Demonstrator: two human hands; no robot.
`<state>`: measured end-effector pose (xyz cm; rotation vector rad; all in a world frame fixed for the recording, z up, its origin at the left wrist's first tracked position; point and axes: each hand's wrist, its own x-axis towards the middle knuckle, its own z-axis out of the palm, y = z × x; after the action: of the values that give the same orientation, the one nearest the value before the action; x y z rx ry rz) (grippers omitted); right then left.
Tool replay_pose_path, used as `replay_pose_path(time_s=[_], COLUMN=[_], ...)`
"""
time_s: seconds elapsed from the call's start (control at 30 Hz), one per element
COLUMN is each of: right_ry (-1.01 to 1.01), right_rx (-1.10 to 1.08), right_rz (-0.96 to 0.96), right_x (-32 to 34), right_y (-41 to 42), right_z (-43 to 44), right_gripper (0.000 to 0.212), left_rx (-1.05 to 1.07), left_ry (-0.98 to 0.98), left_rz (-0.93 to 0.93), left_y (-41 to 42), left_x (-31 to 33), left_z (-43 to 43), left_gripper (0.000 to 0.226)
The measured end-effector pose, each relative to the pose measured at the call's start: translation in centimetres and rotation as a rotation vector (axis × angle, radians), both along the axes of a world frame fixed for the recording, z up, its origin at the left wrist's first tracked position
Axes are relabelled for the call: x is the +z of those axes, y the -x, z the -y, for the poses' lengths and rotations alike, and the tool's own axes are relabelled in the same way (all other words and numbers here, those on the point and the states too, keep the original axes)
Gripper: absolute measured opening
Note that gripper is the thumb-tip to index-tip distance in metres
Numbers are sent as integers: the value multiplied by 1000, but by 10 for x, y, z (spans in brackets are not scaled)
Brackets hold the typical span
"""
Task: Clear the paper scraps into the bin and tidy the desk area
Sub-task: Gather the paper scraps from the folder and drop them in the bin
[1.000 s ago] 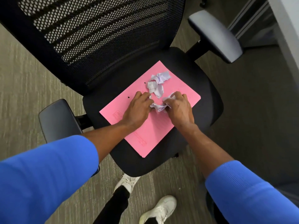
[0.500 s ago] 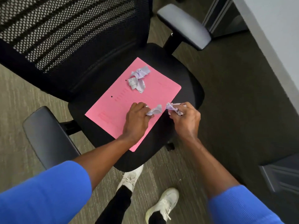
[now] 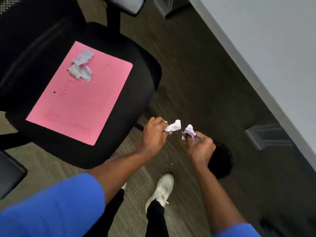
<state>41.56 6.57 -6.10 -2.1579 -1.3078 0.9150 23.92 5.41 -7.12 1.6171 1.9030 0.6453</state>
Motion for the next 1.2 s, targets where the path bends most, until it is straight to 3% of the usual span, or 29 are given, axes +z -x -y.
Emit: replay_pose_path(time_s=[0.13, 0.23, 0.43, 0.57, 0.73, 0.83, 0.93, 1.07, 1.2], right_ry=[127, 127, 136, 248, 31, 18, 86, 67, 135], right_rx=[-207, -224, -434, -273, -363, -430, -415, -350, -367], right_rz=[-65, -134, -296, -227, -252, -273, -222, -32, -88], right_x=[-42, -52, -87, -101, -146, -112, -119, -146, -145], right_y=[-94, -106, -163, -202, -233, -223, -236, -258, -265], right_z=[43, 54, 66, 73, 92, 82, 79, 80, 70], right_gripper=[31, 14, 13, 10, 10, 5, 5, 28, 29], left_rx=[-126, -127, -249, -290, -332, -336, -310, -273, -243], left_ry=[60, 66, 176, 144, 189, 280, 310, 372, 387], left_rz=[24, -33, -96, -47, -37, -30, 29, 48, 46], left_y=[-92, -107, -166, -205, -240, -255, -268, -285, -301], left_x=[-19, -25, -51, -61, -85, -92, -98, -113, -127], left_z=[11, 9, 13, 14, 14, 18, 17, 17, 17], left_gripper=[14, 16, 16, 5, 9, 13, 20, 17, 34])
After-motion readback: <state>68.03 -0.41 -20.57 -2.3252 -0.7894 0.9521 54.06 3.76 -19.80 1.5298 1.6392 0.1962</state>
